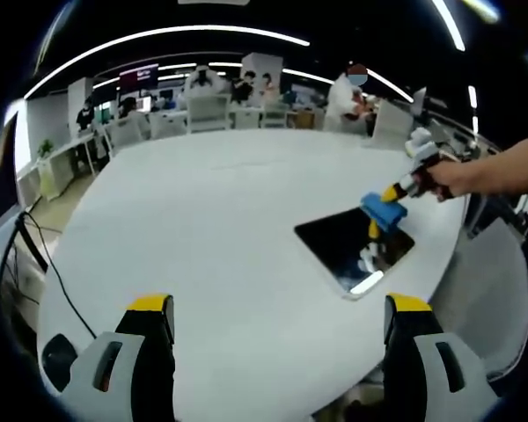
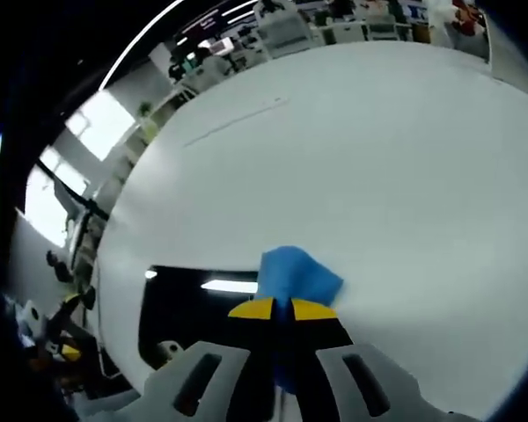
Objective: Wipe the mirror surface with the cleaning cloth until all visible marks leave the cleaned area.
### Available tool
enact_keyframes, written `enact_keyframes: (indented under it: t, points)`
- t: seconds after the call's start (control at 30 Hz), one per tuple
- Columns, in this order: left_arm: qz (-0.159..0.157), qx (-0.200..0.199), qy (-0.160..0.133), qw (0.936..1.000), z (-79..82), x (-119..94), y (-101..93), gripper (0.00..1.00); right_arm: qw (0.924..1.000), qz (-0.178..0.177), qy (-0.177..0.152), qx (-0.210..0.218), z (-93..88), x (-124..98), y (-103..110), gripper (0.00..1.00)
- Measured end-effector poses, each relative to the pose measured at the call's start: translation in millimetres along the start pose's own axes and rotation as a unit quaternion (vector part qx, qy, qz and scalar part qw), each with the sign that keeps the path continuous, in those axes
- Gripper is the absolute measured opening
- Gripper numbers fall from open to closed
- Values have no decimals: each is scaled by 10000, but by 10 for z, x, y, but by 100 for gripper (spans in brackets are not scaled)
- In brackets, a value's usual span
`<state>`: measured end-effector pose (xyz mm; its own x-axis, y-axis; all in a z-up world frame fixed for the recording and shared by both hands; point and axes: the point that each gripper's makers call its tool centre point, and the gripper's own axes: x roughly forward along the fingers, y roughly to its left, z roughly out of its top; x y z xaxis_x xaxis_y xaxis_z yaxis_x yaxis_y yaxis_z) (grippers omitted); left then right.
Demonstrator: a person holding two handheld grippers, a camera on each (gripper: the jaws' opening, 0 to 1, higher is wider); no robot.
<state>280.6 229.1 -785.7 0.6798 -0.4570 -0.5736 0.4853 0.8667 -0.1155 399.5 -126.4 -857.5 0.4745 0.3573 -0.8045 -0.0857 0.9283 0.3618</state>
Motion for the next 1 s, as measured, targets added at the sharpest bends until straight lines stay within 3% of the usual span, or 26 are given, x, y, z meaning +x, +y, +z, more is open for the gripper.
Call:
enact_keyframes:
  t: [0.57, 1.0]
  points:
    - [-29, -139, -80, 9999, -6, -49, 28, 100, 9998, 32, 166, 37, -43, 122, 144, 1]
    - [-94, -150, -40, 9998, -29, -39, 35, 100, 9994, 243, 209, 85, -69, 220, 424, 1]
